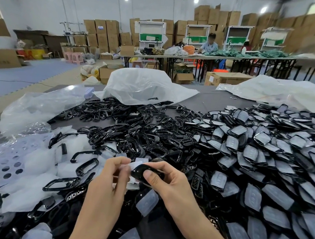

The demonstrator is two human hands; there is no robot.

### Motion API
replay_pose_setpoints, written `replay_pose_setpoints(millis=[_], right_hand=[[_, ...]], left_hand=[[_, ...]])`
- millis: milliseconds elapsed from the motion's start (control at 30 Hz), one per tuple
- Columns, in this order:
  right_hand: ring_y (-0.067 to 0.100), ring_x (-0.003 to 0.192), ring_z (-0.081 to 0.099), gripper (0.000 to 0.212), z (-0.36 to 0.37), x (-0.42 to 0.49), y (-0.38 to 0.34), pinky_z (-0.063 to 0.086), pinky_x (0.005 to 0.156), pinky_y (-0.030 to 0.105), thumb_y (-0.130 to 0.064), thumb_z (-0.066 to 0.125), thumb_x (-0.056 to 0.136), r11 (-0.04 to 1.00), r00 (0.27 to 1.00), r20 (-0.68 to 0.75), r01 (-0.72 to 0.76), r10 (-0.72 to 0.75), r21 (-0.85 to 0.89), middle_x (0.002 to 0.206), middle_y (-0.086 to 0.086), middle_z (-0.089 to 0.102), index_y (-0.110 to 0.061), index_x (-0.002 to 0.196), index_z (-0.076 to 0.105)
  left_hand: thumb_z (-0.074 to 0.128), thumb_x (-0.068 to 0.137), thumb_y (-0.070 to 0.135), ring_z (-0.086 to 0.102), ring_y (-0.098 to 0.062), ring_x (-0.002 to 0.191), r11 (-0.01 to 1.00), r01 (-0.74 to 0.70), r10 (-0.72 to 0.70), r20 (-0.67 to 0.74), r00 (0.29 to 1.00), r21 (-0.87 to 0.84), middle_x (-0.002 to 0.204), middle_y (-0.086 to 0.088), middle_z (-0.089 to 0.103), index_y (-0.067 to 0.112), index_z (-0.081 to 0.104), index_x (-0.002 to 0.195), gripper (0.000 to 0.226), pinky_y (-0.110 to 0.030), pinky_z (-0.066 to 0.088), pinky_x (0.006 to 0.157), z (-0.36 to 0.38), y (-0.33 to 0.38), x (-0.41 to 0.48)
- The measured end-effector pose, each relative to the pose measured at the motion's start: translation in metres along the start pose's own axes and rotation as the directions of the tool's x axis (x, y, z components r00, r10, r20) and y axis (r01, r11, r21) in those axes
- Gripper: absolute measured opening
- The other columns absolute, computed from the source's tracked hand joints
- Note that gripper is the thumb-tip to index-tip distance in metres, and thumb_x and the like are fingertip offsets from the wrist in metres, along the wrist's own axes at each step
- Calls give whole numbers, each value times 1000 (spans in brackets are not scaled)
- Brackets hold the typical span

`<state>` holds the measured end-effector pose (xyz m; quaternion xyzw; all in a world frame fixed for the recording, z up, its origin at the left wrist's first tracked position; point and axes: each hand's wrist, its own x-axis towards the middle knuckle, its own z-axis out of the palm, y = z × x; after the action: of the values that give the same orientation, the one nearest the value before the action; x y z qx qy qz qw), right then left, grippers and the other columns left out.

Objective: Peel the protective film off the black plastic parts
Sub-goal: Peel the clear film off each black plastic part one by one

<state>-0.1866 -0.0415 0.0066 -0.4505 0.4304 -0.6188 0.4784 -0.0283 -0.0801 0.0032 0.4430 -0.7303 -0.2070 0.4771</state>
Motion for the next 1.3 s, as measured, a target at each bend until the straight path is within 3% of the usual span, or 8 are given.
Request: replay_pose_setpoints(millis=[200,333,467,633,733,900,1100,1300], right_hand=[[25,102,72,13,-2,1,-1,56,95,31,-18,73,91,999,1000,2,-14,14,-52,103,7,77,-27,98,77],[23,101,73,13,-10,2,-4,56,93,30,-17,73,90,999,1000,-18,-26,26,-35,103,6,77,-27,98,77],[17,96,73,11,-8,1,-3,55,89,25,-20,75,88,999,1000,11,8,-8,-33,102,6,77,-26,98,77],[15,98,71,19,-7,1,-5,53,86,21,-27,74,84,996,997,27,71,-72,49,104,5,76,-21,102,77],[18,104,70,21,-6,2,-1,54,92,28,-28,74,84,994,996,65,58,-64,88,109,6,76,-20,103,76],[31,112,69,26,-5,4,3,55,96,38,-29,77,83,988,997,65,20,-30,151,114,14,73,-17,105,76],[16,73,72,15,-10,8,6,57,65,21,-12,64,95,992,989,-144,-8,26,123,90,11,77,-13,107,72],[27,94,74,26,-6,6,10,61,82,31,-8,58,100,999,992,-117,-54,55,7,103,14,75,-27,112,70]], left_hand=[[46,92,47,64,2,73,998,58,-60,-134,989,-17,85,28,67,58,57,101,18,-7,44,61,-4,1,4],[57,98,30,67,-2,70,961,153,-216,-277,936,-232,81,14,71,53,63,91,25,-15,52,65,-22,-12,15],[62,95,25,71,-15,74,886,248,-308,-98,946,-392,82,1,73,36,65,95,11,-31,55,74,-18,-9,10],[54,98,5,75,-25,80,730,354,-326,157,932,-584,83,-13,74,24,60,112,24,-23,59,70,-3,6,4],[49,97,1,74,-22,80,738,372,-285,239,928,-563,80,-11,73,28,67,112,35,-26,60,73,3,12,-1],[59,94,27,66,-11,76,874,287,-212,222,952,-392,80,5,72,36,69,95,14,-17,53,71,4,11,-4],[66,90,19,62,-7,63,830,299,-248,169,954,-470,73,3,70,30,73,86,14,-11,50,63,0,13,-1],[70,87,12,73,-16,78,780,366,-270,255,929,-507,83,-13,73,25,76,88,14,-26,60,79,3,17,-3]])
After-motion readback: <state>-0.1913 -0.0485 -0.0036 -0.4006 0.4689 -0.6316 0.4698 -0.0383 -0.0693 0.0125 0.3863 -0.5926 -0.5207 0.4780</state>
